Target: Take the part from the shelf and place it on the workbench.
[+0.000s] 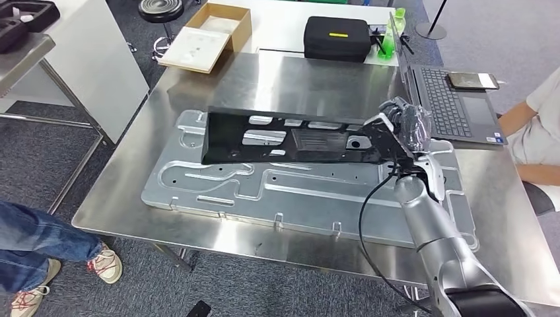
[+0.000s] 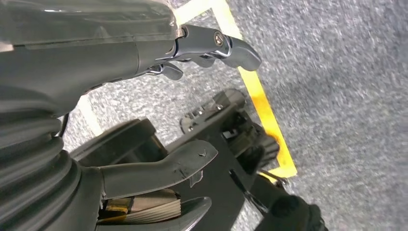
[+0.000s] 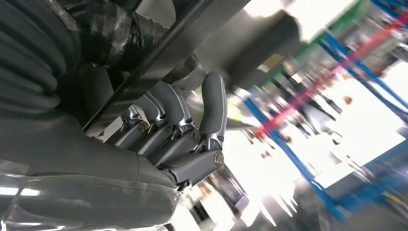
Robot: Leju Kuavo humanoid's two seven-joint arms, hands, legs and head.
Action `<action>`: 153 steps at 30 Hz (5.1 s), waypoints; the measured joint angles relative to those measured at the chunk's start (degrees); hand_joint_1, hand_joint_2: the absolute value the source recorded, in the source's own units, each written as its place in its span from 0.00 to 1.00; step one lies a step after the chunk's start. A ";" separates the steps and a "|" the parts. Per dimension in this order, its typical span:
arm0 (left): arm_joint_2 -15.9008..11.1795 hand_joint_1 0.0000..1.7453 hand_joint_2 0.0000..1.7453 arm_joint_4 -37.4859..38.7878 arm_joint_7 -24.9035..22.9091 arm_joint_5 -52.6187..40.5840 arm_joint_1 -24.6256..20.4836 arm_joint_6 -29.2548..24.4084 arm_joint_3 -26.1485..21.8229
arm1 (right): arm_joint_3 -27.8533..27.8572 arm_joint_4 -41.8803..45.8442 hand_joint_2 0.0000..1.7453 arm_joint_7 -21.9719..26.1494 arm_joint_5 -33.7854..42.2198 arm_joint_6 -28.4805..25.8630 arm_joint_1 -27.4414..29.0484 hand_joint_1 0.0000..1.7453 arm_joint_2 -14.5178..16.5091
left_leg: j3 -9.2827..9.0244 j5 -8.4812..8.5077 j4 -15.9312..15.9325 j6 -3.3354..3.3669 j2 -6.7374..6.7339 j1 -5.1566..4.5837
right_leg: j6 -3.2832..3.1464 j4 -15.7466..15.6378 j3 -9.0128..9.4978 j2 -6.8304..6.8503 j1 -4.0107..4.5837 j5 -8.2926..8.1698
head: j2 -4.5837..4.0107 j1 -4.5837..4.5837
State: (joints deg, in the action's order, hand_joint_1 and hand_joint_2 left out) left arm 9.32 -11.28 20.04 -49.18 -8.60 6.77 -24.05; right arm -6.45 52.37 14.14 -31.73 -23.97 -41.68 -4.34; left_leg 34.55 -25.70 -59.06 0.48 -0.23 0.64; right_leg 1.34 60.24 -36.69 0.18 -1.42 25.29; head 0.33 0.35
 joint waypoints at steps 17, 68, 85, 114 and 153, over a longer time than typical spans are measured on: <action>-0.84 0.00 0.75 0.00 2.10 -0.57 0.47 2.04 -0.96 | 7.51 -24.71 1.00 -11.25 5.87 23.46 -18.74 0.00 -5.07 | 0.03 0.32 0.10 2.04 0.17 -1.19 | -1.31 -0.12 0.23 -1.00 1.13 -0.19 | 0.00 0.00; 0.51 0.00 0.00 0.00 0.97 -1.42 0.82 0.85 -3.74 | -16.10 21.97 0.00 3.93 -18.13 -6.93 7.47 0.00 2.94 | 6.64 -5.66 -12.68 -1.03 1.23 0.06 | -2.26 -0.65 1.94 0.39 0.30 0.84 | 0.00 0.00; 0.23 0.00 0.00 0.00 0.48 -2.49 1.16 0.42 -4.24 | -23.67 27.54 0.00 3.01 -22.25 -8.89 11.88 0.00 4.56 | -0.12 1.16 0.88 2.23 2.57 -0.46 | -0.40 14.81 -4.61 0.06 0.96 8.49 | 0.00 0.03; 0.28 0.00 0.00 0.00 0.55 -3.21 0.99 0.57 -4.28 | -25.89 28.76 0.00 2.51 -22.26 -10.13 12.64 0.00 5.43 | -0.21 1.44 1.37 2.17 1.51 -0.52 | 0.05 11.94 -2.30 0.15 0.69 8.92 | 0.00 -0.07; 1.16 0.00 0.00 0.00 0.15 -4.06 1.70 0.66 -4.70 | -26.68 28.20 0.00 2.75 -20.87 -11.04 14.84 0.00 5.56 | 1.25 1.49 0.06 0.22 7.22 0.03 | -0.38 -0.31 2.69 -4.57 -0.03 2.11 | 0.00 -0.15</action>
State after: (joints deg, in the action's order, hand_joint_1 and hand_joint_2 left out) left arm 10.48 -11.28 20.19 -53.24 -6.91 7.43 -28.75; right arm -33.14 80.58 16.90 -52.60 -35.01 -26.84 1.22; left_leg 35.80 -24.21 -59.00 0.69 6.99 0.67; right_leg 0.95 59.93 -34.00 -4.38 -1.45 27.40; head 0.33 0.19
